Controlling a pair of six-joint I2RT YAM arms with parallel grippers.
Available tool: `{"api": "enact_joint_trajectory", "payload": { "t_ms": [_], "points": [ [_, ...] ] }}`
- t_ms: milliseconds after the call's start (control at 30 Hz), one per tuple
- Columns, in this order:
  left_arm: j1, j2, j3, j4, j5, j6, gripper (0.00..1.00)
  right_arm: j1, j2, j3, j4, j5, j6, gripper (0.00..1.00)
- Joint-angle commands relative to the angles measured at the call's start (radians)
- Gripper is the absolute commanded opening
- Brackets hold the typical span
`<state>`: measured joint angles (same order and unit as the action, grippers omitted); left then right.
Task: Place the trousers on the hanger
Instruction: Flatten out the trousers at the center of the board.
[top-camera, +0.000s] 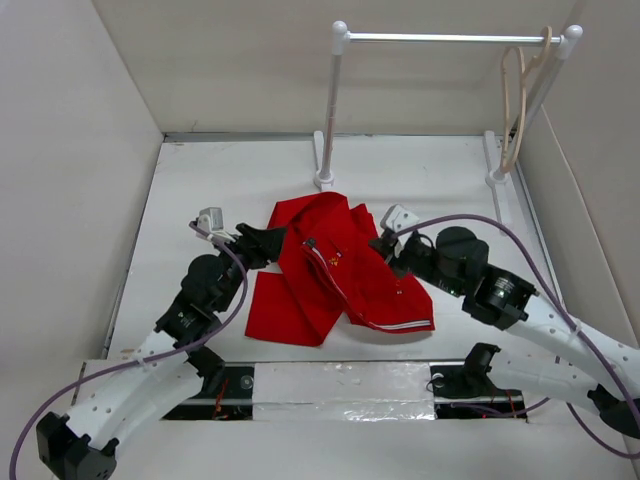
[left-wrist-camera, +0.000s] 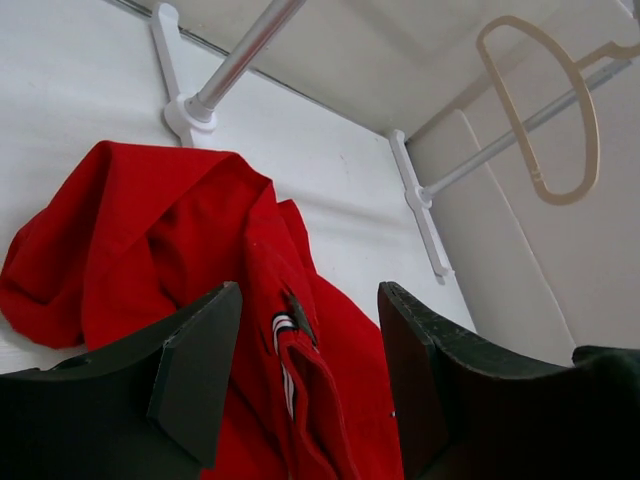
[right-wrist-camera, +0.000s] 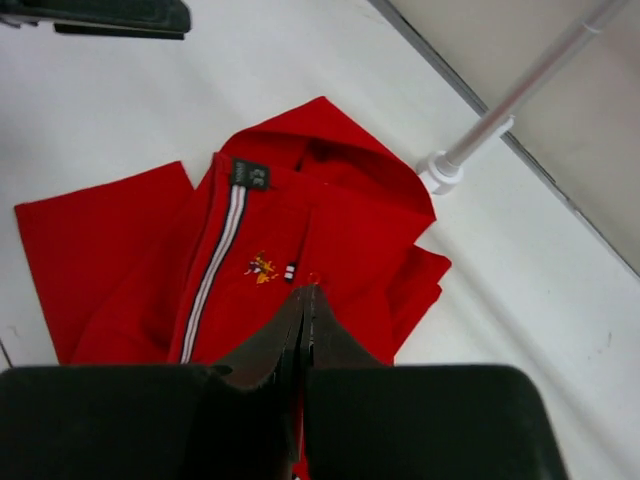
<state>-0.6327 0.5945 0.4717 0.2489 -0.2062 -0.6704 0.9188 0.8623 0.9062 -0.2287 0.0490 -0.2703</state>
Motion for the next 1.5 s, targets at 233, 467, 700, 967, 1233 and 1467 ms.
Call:
{"api": "enact_joint_trajectory", "payload": {
  "t_ms": [233,467,700,967,1233,1467],
  "points": [
    [0.001,-0.136,-0.018,-0.192,-0.136,-0.072,0.31,0.143,0.121,0.028,0.115,0.161,0.042,0.56],
    [0.001,-0.098,-0.050,-0.237,-0.101,-0.090,0.13,0.164,0.293,0.062,0.150,0.259,0.069,0.89],
    [0.001,-0.048,-0.113,-0.214,-0.007,-0.070,0.31,0.192,0.406,0.077,0.186,0.279,0.095,0.90],
    [0.001,0.042,-0.177,-0.201,0.028,-0.093,0.48,0.246,0.547,0.118,0.218,0.285,0.114,0.90],
    [0.001,0.194,-0.246,-0.001,0.080,-0.104,0.51,0.246,0.682,0.151,0.258,0.564,0.174,0.81],
    [0.001,0.396,-0.205,0.168,0.120,-0.074,0.50,0.255,0.698,0.131,0.281,0.735,0.238,0.29]
  ]
}}
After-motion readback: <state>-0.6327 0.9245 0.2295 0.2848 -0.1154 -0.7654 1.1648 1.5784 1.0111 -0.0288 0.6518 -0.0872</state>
